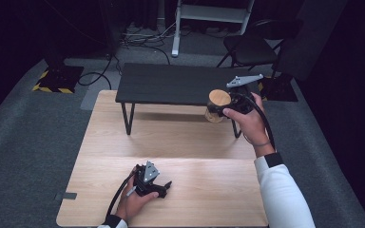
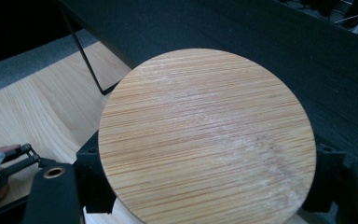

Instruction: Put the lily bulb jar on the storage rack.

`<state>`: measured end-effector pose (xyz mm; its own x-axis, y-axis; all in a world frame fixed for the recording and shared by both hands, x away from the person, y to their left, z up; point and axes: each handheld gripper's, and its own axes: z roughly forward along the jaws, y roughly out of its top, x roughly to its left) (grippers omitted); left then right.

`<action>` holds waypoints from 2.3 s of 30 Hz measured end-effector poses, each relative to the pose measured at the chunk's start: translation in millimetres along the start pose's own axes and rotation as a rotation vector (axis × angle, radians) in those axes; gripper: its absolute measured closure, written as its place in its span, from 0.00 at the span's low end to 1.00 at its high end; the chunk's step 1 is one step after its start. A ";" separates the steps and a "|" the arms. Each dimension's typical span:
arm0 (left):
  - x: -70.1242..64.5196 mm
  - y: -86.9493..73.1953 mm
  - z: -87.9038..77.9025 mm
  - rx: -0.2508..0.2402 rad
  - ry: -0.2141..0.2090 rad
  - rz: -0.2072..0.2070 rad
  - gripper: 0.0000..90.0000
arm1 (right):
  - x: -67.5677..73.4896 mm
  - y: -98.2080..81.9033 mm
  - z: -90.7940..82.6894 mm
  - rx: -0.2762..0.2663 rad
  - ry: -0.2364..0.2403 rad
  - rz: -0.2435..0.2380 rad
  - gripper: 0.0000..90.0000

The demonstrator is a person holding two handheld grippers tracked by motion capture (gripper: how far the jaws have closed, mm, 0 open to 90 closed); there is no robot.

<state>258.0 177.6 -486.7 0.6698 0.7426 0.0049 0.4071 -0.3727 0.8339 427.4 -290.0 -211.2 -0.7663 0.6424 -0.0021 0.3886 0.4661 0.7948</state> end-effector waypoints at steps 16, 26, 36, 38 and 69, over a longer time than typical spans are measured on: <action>0.2 0.4 0.7 0.000 -0.001 0.001 0.01 | -3.7 31.7 19.5 -0.004 -0.019 0.001 0.27; 0.2 0.4 0.8 -0.001 -0.001 0.002 0.01 | -6.1 30.3 35.9 -0.024 -0.077 0.029 0.27; 0.3 0.5 0.9 0.000 -0.001 0.002 0.01 | -10.2 29.9 44.9 -0.048 -0.089 0.027 0.27; 0.3 0.5 0.9 0.000 -0.001 0.002 0.01 | -11.2 28.8 46.3 -0.056 -0.090 0.027 0.27; 0.2 0.6 1.0 0.000 -0.001 0.002 0.01 | 3.0 7.4 23.8 -0.148 -0.160 0.022 0.04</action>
<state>259.0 177.0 -486.7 0.6713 0.7412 0.0064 0.4054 -0.3744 0.8340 440.1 -270.1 -219.7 -0.6631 0.7452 -0.0703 0.3163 0.3640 0.8760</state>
